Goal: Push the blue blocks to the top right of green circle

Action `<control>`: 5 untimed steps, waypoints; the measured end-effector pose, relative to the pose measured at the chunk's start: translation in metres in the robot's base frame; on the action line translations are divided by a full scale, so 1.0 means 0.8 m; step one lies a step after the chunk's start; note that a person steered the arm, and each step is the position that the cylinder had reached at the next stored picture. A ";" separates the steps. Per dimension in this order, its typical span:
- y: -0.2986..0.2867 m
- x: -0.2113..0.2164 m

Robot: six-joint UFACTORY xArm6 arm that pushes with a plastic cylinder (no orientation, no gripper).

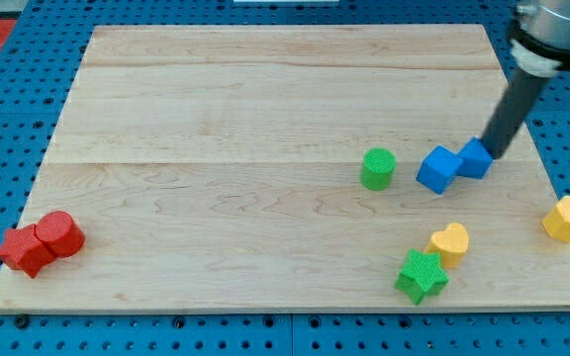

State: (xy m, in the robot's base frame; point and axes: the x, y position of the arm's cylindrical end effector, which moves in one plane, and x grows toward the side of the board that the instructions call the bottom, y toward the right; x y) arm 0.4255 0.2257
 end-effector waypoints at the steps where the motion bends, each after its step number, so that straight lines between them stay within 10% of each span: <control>1: 0.066 0.013; 5: -0.023 0.031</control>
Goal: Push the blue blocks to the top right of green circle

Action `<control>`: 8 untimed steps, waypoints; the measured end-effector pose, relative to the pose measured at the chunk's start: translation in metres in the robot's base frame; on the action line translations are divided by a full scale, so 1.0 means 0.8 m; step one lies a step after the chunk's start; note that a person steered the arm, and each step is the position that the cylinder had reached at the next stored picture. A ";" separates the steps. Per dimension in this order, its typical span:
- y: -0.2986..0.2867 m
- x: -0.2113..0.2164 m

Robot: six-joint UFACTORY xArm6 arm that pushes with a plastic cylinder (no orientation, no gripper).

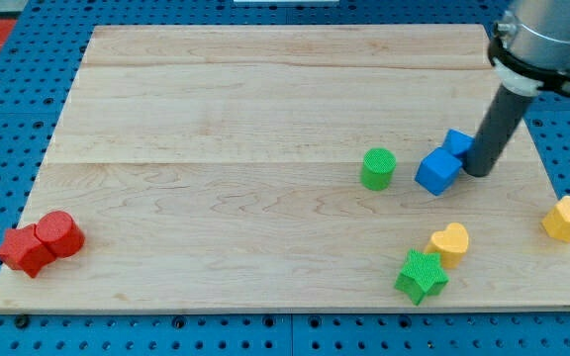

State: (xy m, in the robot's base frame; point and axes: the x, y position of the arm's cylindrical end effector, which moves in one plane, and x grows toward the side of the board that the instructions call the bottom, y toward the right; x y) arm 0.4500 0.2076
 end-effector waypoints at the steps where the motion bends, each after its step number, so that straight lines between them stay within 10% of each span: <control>1: -0.009 -0.027; 5: -0.130 0.024; 8: -0.060 -0.013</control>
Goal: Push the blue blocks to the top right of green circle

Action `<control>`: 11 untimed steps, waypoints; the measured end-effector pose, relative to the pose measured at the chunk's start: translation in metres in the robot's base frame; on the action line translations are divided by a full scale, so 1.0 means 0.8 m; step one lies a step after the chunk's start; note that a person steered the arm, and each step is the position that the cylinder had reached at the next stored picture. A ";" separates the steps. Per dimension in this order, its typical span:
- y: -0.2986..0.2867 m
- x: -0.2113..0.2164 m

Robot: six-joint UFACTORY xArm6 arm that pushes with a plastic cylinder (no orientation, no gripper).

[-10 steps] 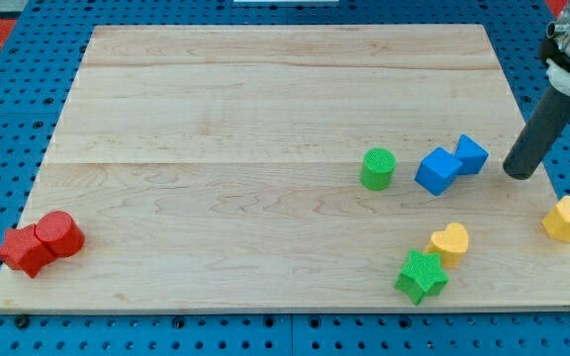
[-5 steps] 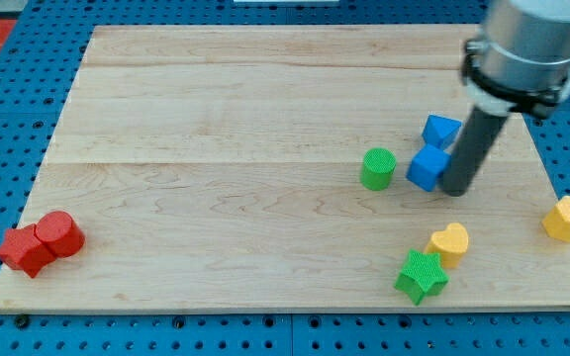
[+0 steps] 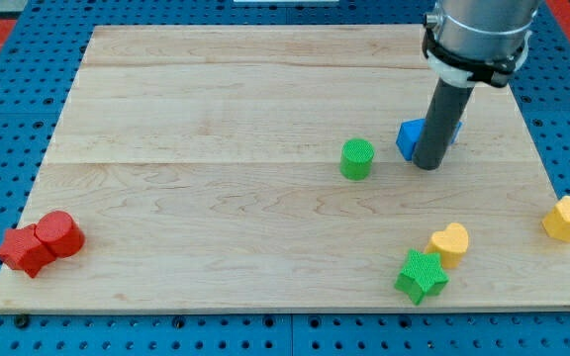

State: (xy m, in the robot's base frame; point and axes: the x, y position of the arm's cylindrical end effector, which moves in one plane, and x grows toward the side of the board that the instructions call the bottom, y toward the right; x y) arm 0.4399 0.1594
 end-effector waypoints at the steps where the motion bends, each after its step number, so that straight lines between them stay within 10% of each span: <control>1: 0.000 -0.005; 8: -0.062 -0.051; 9: -0.049 0.034; 11: 0.024 0.002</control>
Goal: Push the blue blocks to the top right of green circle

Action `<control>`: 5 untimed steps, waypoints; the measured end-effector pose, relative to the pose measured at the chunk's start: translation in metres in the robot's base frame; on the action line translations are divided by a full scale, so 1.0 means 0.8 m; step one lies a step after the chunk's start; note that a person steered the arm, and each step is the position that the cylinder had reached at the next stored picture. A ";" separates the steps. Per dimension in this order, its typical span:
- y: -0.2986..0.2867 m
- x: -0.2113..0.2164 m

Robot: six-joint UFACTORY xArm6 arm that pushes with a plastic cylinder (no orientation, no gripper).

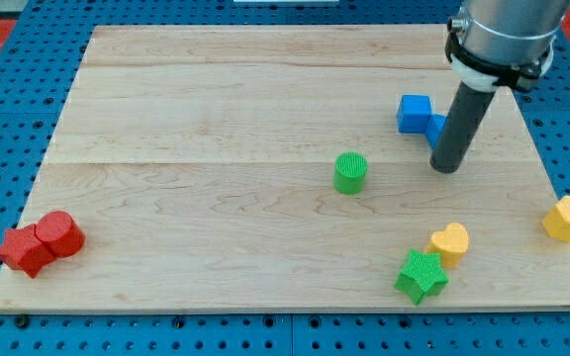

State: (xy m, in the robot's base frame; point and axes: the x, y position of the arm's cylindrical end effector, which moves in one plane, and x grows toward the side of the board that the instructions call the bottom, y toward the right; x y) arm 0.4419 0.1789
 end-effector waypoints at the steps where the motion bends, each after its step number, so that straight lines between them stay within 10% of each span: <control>1: 0.000 -0.040; 5: -0.004 0.005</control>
State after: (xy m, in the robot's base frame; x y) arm 0.4459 0.1756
